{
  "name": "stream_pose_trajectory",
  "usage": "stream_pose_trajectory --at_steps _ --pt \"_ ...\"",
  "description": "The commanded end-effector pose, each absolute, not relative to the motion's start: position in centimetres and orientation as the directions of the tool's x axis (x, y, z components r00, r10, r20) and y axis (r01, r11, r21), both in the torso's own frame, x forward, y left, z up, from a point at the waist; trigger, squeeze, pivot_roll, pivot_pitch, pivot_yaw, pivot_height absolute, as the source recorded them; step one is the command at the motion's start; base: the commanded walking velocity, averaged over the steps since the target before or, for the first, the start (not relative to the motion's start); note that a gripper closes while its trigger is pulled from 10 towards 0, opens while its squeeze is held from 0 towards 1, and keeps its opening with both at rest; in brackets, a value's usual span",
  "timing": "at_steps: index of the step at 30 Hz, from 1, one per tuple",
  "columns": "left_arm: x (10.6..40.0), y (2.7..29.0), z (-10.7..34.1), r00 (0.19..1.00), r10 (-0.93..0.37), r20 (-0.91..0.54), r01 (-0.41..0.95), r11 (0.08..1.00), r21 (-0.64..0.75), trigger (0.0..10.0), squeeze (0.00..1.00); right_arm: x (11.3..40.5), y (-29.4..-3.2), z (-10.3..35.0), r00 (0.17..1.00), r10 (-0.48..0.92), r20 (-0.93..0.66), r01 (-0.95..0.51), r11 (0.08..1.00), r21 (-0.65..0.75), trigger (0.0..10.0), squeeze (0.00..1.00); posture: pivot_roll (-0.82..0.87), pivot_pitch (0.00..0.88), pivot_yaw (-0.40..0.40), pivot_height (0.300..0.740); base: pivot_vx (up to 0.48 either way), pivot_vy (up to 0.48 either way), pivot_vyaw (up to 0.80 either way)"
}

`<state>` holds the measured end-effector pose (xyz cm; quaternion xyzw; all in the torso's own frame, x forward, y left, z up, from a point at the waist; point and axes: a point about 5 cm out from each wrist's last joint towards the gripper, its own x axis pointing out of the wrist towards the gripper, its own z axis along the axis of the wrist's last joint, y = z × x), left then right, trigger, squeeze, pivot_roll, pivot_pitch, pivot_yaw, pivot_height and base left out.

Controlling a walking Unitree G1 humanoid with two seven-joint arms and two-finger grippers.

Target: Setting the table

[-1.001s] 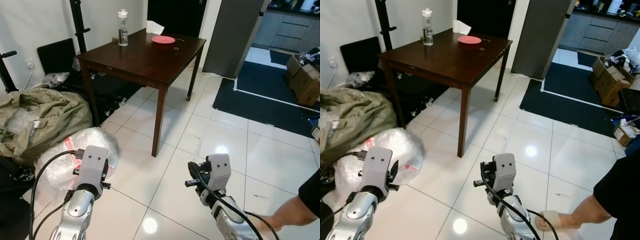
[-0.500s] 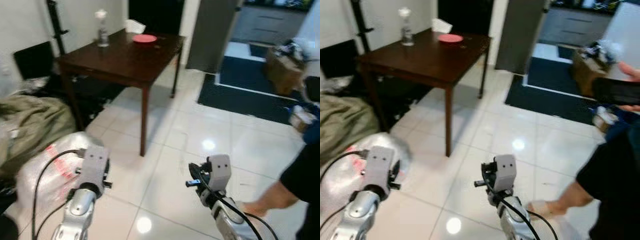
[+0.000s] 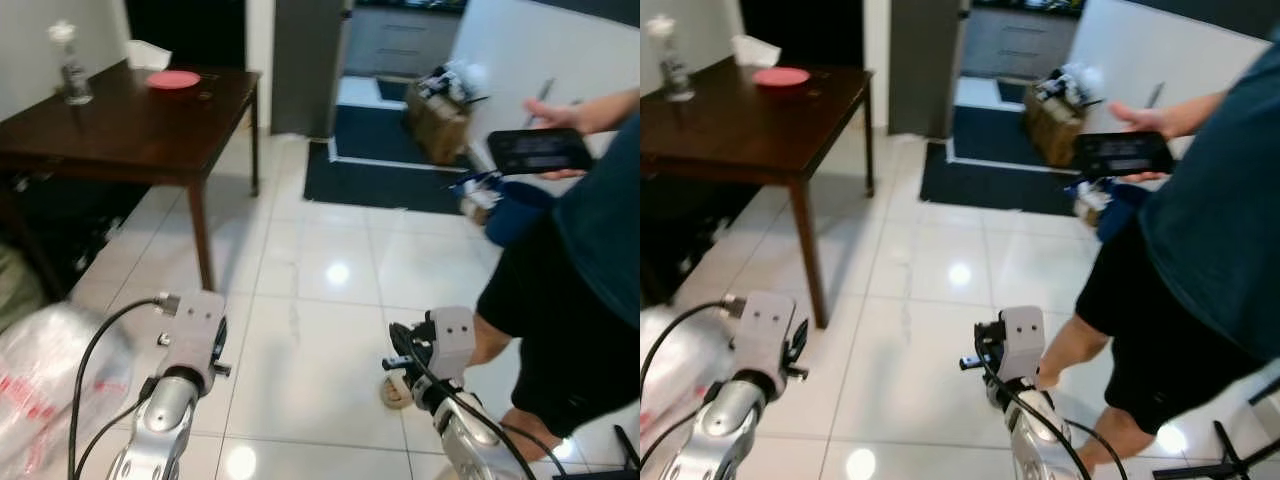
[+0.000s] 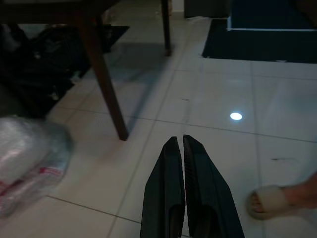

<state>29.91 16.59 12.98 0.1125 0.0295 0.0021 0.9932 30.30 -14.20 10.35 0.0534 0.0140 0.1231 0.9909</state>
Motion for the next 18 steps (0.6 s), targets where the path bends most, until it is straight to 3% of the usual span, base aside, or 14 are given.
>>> stream_pose_trajectory --at_steps 1,7,16,18 --pt "29.6 16.8 12.4 0.996 0.017 -0.083 0.002 0.974 0.228 10.0 0.00 30.2 -14.0 10.2 0.968 0.251 -0.019 -0.247 0.964 0.101 10.0 0.00 0.10 0.044 0.015 0.740 0.000 0.000 0.00" --pt "29.6 16.8 12.1 0.995 0.011 -0.095 0.011 0.975 0.221 10.0 0.00 30.2 -13.9 10.2 0.967 0.253 -0.020 -0.250 0.963 0.097 10.0 0.00 0.10 0.044 0.015 0.740 0.000 0.000 0.00" --pt "29.6 15.6 12.6 0.993 -0.101 -0.054 0.110 0.973 0.201 10.0 0.00 30.2 -13.8 10.2 0.966 0.259 -0.014 -0.256 0.961 0.100 10.0 0.00 0.10 0.048 0.012 0.740 0.000 0.000 0.00" --pt "29.9 15.1 13.0 0.991 -0.131 -0.027 0.134 0.968 0.215 10.0 0.00 30.2 -13.8 10.3 0.966 0.258 -0.013 -0.255 0.962 0.099 10.0 0.00 0.09 0.048 0.014 0.740 0.469 0.000 0.00"
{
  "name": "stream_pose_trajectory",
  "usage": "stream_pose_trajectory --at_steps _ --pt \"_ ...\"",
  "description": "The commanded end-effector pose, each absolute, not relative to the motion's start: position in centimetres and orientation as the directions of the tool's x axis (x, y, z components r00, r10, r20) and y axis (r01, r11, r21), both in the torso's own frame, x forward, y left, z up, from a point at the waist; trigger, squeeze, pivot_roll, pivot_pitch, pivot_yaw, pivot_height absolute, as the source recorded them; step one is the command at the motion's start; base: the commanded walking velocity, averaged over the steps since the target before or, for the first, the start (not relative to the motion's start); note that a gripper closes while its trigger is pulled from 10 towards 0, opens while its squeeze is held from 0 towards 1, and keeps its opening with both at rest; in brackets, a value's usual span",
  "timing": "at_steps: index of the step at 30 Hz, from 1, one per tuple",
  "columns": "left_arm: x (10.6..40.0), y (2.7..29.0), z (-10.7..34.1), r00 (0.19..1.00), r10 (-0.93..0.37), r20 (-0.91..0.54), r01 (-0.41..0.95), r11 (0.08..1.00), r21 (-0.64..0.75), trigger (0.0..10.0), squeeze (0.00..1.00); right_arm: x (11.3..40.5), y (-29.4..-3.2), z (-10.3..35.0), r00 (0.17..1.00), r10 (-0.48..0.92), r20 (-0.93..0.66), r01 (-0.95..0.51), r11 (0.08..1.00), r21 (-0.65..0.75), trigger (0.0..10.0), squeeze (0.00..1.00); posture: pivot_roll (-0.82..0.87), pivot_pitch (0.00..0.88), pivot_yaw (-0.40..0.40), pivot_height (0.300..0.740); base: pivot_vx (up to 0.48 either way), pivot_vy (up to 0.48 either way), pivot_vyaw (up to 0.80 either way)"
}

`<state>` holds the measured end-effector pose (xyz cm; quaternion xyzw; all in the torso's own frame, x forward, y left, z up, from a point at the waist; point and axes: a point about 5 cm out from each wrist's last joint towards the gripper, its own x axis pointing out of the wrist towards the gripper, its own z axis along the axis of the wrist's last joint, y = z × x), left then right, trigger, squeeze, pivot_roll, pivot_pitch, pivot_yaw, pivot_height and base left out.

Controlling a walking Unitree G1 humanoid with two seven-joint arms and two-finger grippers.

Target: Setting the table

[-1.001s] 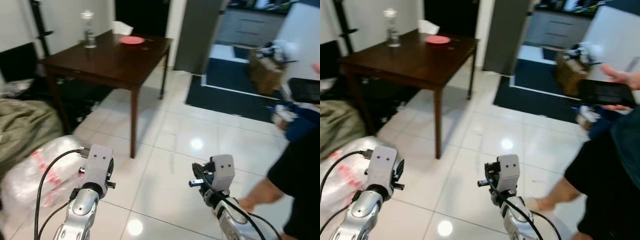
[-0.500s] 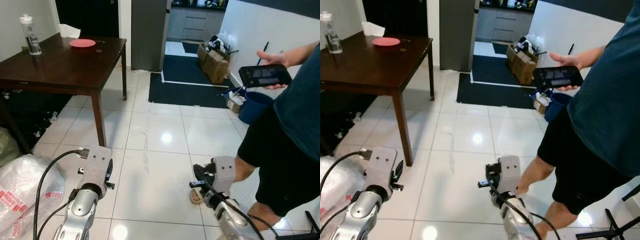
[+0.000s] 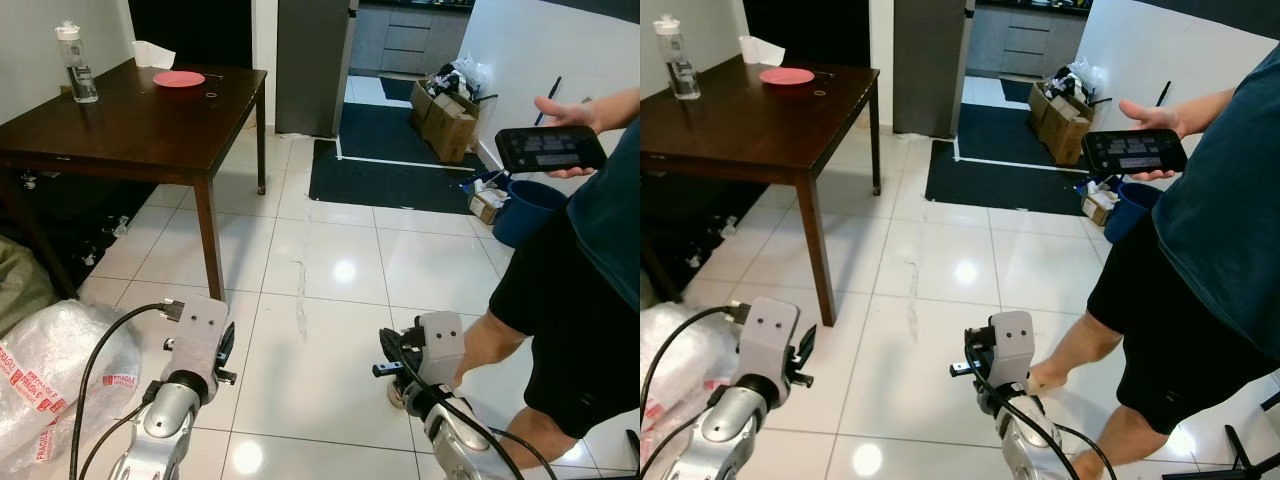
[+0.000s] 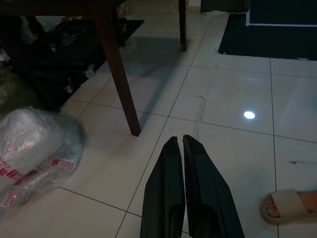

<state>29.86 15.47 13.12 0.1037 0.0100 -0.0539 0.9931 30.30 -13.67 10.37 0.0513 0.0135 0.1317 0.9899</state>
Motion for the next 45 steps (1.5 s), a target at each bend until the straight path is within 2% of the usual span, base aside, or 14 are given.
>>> stream_pose_trajectory --at_steps 1,43,45 --pt "30.0 14.9 13.2 0.990 -0.142 -0.018 0.142 0.965 0.222 10.0 0.00 30.2 -13.9 10.3 0.967 0.256 -0.013 -0.254 0.962 0.098 10.0 0.00 0.09 0.048 0.014 0.740 0.480 0.000 0.00" --pt "30.4 13.4 13.2 0.979 -0.205 0.006 0.199 0.954 0.225 10.0 0.00 30.2 -14.7 10.1 0.975 0.221 -0.018 -0.218 0.971 0.099 10.0 0.00 0.07 0.035 0.020 0.740 0.480 0.000 0.00" --pt "30.4 13.4 13.2 0.978 -0.206 0.006 0.200 0.954 0.224 10.0 0.00 30.2 -14.7 10.1 0.976 0.219 -0.019 -0.216 0.971 0.104 10.0 0.00 0.07 0.035 0.020 0.740 0.480 0.000 -0.78"
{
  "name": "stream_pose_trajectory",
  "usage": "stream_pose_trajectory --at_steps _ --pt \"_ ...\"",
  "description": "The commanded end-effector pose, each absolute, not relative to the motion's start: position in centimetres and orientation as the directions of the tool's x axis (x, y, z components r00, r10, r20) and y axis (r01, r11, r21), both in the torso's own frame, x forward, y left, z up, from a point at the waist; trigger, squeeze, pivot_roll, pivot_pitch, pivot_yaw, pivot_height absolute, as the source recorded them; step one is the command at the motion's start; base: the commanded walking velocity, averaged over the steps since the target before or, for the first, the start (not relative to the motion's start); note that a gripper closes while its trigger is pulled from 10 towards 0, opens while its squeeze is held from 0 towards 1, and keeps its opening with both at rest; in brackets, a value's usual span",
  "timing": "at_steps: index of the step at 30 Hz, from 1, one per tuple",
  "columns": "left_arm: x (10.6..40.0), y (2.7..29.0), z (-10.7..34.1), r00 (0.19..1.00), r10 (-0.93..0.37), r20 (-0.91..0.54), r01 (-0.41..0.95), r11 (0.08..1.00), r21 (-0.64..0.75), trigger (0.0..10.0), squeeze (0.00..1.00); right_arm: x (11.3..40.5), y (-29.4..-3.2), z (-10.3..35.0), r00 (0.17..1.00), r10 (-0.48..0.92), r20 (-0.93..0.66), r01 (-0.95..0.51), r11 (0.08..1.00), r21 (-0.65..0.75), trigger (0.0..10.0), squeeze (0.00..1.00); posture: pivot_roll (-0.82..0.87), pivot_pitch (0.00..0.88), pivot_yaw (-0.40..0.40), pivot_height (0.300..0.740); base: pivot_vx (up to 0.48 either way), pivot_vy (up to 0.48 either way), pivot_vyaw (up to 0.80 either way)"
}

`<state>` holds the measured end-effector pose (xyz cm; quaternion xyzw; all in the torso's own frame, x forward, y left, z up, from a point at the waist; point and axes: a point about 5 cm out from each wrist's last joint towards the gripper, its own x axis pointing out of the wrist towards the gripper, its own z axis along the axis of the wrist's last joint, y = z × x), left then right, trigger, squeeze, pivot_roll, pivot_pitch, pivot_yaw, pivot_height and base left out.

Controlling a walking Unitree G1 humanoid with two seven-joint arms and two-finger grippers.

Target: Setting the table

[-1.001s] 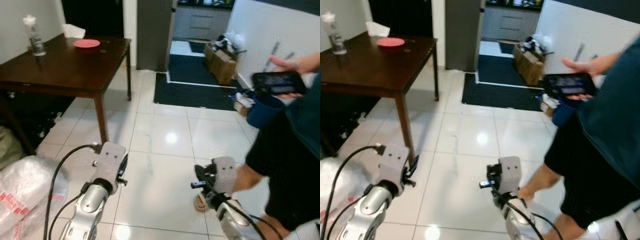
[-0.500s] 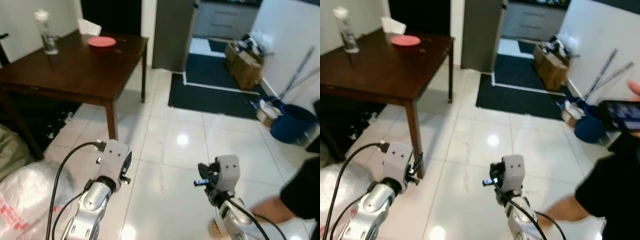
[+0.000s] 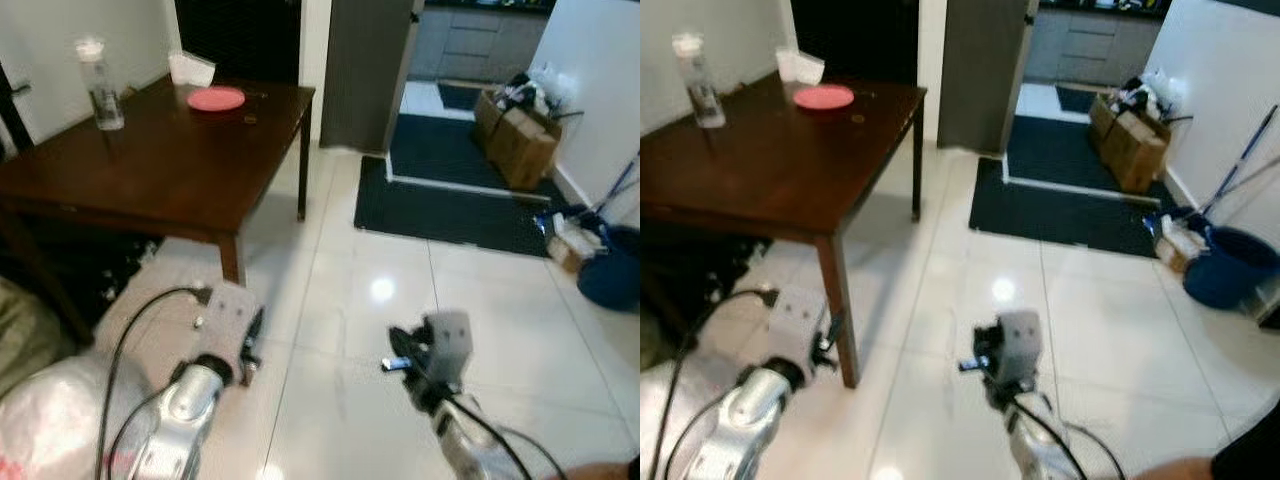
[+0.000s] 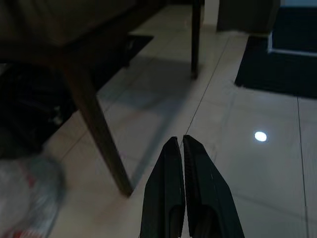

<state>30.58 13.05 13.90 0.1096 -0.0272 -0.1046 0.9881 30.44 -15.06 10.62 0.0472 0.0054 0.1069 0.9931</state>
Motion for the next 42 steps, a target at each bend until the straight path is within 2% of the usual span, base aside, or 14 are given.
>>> stream_pose_trajectory --at_steps 1,19,39,42 --pt "30.4 13.4 13.2 0.978 -0.207 0.006 0.200 0.954 0.224 10.0 0.00 30.2 -14.7 10.1 0.976 0.218 -0.019 -0.215 0.971 0.105 10.0 0.00 0.07 0.037 0.021 0.740 0.480 0.000 -0.80" --pt "30.4 13.3 13.1 0.979 -0.206 0.004 0.200 0.955 0.219 10.0 0.00 30.1 -14.9 10.2 0.977 0.212 -0.022 -0.208 0.972 0.106 10.0 0.00 0.07 0.043 0.017 0.740 0.480 0.000 -0.75" --pt "30.4 13.1 13.0 0.981 -0.193 0.002 0.188 0.958 0.215 10.0 0.00 30.0 -15.0 10.5 0.975 0.221 -0.003 -0.219 0.971 0.100 10.0 0.00 0.06 0.051 0.013 0.740 0.480 0.000 0.00" --pt "30.4 13.4 12.8 0.993 -0.117 0.005 0.113 0.971 0.211 10.0 0.00 29.9 -14.8 11.3 0.962 0.272 0.025 -0.273 0.958 0.086 10.0 0.00 0.06 0.058 0.009 0.740 0.480 0.000 0.00"
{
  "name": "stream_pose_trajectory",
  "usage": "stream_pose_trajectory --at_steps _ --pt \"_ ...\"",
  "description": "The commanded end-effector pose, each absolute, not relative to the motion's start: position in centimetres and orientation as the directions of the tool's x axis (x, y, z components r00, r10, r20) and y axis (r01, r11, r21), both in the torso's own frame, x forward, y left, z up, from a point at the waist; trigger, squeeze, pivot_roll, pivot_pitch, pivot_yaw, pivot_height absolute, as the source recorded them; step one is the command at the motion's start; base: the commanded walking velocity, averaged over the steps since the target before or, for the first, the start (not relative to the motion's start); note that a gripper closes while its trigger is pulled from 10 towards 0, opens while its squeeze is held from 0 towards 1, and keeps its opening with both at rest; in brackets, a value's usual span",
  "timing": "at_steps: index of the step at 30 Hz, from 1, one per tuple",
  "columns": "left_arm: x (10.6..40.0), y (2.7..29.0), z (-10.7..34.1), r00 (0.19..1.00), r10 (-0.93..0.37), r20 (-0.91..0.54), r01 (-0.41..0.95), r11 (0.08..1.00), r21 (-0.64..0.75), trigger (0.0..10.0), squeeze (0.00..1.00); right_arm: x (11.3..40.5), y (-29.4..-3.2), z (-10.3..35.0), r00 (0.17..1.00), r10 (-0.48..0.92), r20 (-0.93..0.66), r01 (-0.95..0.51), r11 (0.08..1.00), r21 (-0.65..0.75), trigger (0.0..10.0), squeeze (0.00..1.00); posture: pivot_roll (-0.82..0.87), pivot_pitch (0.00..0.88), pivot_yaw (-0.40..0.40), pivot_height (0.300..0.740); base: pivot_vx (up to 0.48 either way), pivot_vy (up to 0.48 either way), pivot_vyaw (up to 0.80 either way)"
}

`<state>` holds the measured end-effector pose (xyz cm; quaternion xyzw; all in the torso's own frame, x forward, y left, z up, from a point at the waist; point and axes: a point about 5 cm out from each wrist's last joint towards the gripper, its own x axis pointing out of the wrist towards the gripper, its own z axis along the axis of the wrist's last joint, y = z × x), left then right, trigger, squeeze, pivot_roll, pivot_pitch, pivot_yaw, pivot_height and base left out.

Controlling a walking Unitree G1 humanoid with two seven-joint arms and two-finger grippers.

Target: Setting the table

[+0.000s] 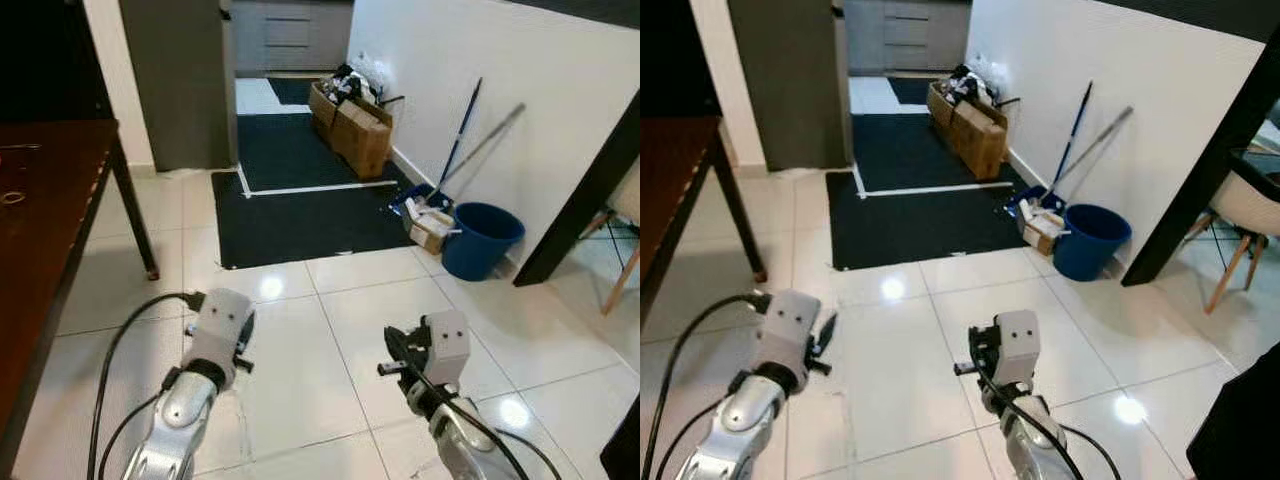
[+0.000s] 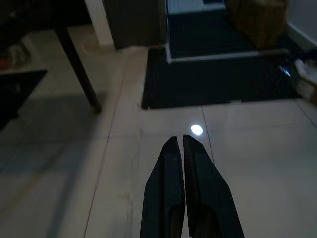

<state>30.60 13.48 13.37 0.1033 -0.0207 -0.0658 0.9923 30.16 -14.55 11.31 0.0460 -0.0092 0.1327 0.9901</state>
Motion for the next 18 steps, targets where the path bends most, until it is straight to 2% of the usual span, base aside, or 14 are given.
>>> stream_pose_trajectory --at_steps 1,7,12,18 --pt "30.2 13.8 12.7 0.999 -0.050 0.012 0.047 0.979 0.200 10.0 0.00 29.9 -14.6 11.9 0.952 0.304 0.045 -0.307 0.948 0.081 10.0 0.00 0.07 0.062 0.000 0.740 0.480 0.000 0.00" --pt "29.5 15.3 12.7 0.997 0.069 0.033 -0.074 0.981 0.180 10.0 0.00 30.1 -14.1 12.6 0.938 0.341 0.062 -0.345 0.935 0.085 10.0 0.00 0.10 0.068 -0.032 0.740 0.480 0.000 0.00" --pt "28.1 17.6 13.0 0.982 0.173 0.074 -0.184 0.965 0.189 10.0 0.00 30.7 -12.7 13.1 0.917 0.392 0.072 -0.397 0.913 0.090 10.0 0.00 0.14 0.074 -0.063 0.740 0.480 0.000 0.00" --pt "27.8 17.2 14.0 0.980 0.161 0.117 -0.183 0.961 0.208 10.0 0.00 31.1 -12.5 13.9 0.918 0.384 0.102 -0.393 0.913 0.108 10.0 0.00 0.14 0.074 -0.058 0.740 0.480 0.000 0.00"
